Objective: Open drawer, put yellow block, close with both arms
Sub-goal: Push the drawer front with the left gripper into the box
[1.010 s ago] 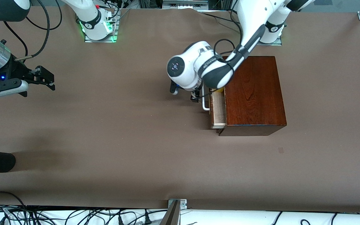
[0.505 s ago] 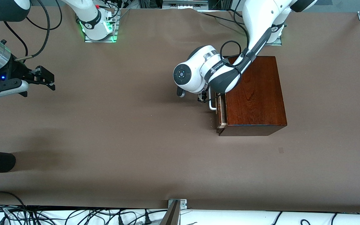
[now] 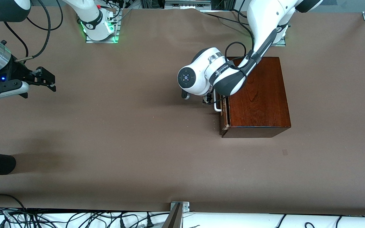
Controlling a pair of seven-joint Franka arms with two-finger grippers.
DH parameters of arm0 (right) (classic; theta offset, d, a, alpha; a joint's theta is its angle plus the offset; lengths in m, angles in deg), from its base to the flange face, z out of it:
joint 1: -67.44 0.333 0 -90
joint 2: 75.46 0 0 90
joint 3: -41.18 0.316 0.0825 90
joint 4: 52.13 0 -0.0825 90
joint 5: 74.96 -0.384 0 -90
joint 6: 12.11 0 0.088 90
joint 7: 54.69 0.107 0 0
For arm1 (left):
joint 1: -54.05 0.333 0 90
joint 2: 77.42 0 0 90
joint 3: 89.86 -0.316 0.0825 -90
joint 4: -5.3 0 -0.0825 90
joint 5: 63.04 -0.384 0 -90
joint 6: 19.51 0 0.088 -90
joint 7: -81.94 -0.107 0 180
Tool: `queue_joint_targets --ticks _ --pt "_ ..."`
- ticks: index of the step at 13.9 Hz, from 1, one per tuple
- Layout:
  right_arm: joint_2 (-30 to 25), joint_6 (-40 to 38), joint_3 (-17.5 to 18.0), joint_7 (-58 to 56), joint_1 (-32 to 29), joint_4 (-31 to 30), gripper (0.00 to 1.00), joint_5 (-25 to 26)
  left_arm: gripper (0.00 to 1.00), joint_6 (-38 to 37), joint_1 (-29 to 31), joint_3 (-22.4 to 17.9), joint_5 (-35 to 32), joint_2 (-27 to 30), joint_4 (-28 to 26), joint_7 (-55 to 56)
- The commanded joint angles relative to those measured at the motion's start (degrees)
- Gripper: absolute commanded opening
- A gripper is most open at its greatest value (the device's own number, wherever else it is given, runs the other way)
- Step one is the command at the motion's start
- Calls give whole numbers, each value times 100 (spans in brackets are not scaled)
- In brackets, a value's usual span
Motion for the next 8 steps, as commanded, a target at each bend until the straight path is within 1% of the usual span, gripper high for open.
queue_joint_targets --ticks 1,6,8 --pt "21 -35 -1 -10 0 65 100 -32 100 -152 116 -77 -135 177 -48 -46" --pt "12 -44 -1 34 0 65 100 -23 100 -143 80 -68 -117 177 -48 253" --pt "12 -53 -1 34 0 65 100 -23 100 -117 63 -60 136 194 -13 691"
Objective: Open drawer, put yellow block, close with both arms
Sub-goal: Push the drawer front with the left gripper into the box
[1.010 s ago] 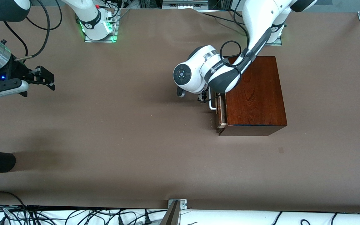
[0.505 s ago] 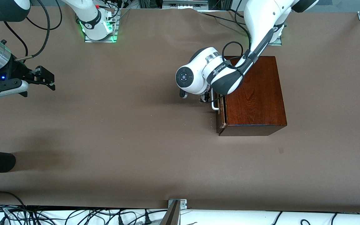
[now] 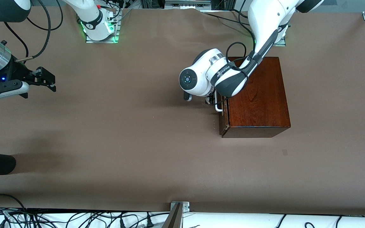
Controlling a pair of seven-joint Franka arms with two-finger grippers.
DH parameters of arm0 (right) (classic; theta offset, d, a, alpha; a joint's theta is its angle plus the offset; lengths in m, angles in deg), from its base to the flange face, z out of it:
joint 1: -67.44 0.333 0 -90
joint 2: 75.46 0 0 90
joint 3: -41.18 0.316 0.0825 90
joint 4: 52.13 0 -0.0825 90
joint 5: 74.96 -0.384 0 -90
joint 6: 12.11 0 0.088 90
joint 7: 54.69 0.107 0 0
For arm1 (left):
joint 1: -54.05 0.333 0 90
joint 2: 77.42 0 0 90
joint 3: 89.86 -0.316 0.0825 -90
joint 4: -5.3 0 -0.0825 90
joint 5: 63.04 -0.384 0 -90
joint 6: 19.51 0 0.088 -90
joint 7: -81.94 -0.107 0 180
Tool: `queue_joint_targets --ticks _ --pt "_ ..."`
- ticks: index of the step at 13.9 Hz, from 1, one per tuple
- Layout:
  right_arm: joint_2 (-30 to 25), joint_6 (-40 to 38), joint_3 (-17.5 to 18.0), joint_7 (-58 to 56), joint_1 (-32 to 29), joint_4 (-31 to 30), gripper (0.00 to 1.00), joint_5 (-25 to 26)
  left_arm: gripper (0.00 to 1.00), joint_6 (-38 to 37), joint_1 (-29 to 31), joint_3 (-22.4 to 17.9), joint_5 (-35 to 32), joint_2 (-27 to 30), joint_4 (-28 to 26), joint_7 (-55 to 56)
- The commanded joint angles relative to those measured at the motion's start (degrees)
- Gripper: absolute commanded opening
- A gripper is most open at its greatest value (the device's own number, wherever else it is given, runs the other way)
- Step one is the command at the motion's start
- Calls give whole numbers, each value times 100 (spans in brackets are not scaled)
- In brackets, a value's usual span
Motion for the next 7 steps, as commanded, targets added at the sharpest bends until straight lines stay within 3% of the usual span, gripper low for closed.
queue_joint_targets --ticks 1,7 --pt "8 -52 -1 34 0 65 100 -23 100 -69 40 -45 239 216 51 497" --pt "17 9 -10 -10 -9 65 100 -59 100 -95 110 -88 302 918 430 2406"
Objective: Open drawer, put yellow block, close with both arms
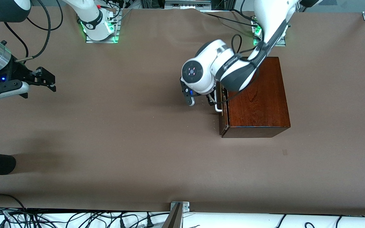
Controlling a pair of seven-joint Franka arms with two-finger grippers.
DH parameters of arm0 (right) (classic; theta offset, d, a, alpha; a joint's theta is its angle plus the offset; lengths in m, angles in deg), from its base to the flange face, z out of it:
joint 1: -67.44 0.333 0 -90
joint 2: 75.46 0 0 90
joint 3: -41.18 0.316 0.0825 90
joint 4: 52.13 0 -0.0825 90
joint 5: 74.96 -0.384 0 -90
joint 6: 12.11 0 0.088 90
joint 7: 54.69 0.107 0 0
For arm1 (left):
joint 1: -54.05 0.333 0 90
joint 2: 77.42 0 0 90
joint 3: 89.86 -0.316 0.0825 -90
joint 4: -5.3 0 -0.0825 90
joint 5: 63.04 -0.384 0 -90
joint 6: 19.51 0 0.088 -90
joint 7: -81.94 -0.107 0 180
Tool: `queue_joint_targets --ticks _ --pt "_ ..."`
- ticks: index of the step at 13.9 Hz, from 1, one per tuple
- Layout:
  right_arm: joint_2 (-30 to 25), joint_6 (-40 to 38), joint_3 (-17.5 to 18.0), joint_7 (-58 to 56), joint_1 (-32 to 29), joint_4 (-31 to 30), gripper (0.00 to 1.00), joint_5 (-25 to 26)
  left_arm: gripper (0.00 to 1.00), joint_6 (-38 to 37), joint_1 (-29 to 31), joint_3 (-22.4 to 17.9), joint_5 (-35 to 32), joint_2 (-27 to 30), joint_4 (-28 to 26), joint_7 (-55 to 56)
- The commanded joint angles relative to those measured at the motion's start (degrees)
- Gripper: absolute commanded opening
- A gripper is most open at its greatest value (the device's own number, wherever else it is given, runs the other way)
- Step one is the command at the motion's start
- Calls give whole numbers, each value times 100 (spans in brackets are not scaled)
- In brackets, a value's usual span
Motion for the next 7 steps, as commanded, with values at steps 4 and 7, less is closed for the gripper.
queue_joint_targets --ticks 4,7 --pt "15 16 -7 -2 -8 65 100 -67 100 -126 666 -198 -508 1305 0 390" --pt "15 16 -7 -2 -8 65 100 -76 100 -117 1265 -276 -411 1525 376 416"
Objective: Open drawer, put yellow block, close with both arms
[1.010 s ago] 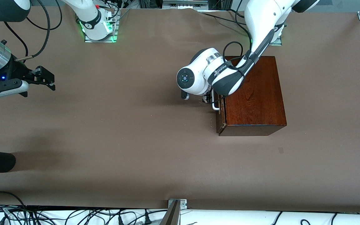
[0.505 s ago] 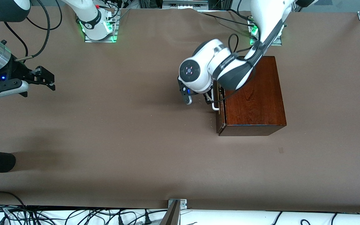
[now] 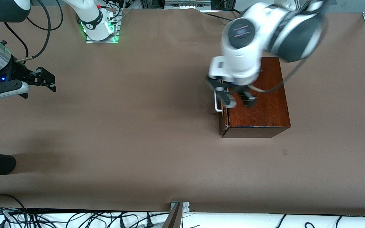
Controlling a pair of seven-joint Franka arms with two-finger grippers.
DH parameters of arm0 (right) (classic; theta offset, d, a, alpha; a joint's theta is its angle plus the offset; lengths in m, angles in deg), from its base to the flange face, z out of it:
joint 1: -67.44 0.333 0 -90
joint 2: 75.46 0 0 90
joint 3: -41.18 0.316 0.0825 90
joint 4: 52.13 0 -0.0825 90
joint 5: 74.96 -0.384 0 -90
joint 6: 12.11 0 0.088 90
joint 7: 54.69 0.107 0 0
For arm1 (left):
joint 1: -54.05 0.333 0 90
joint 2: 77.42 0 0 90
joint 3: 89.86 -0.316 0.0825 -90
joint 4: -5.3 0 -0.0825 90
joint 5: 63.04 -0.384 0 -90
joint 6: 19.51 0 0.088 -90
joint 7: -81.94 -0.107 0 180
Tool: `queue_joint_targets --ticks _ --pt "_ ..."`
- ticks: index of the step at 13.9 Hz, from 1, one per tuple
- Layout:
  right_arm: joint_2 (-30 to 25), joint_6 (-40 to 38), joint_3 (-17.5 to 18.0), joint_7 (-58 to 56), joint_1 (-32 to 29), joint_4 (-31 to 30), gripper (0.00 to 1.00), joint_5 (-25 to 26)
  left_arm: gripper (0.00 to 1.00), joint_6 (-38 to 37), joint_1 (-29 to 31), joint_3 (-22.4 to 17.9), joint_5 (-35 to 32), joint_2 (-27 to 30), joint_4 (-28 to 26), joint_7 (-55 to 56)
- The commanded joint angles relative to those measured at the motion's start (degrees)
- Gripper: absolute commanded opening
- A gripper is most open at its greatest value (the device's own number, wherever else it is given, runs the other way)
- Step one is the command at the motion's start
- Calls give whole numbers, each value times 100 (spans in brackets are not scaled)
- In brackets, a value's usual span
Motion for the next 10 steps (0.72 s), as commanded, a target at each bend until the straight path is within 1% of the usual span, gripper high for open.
queue_joint_targets --ticks 1,2,3,4,5,6,8,9,10 --pt "15 8 -6 -2 -9 64 100 -84 100 -52 254 -182 -7 152 227 68" --pt "15 8 -6 -2 -9 64 100 -85 100 -78 324 -184 11 161 254 60" --pt "15 -1 -6 -2 -9 64 100 -85 100 -139 559 -210 106 170 263 33" --pt "15 -1 -6 -2 -9 56 100 -85 100 -140 849 -210 395 188 263 59" --pt "15 -1 -6 -2 -9 64 100 -85 100 -122 1078 -297 763 231 298 60" --pt "15 -1 -6 -2 -9 64 100 -85 100 -105 1158 -533 1089 354 254 77" --pt "15 -1 -6 -2 -9 64 100 -85 100 -96 1142 -1191 1652 547 175 86" --pt "15 -1 -15 -2 -9 64 100 -85 100 -70 1142 -1429 1872 687 -17 95" --pt "15 -1 -15 -2 -9 64 100 -85 100 131 1142 -1623 2109 854 -175 173"
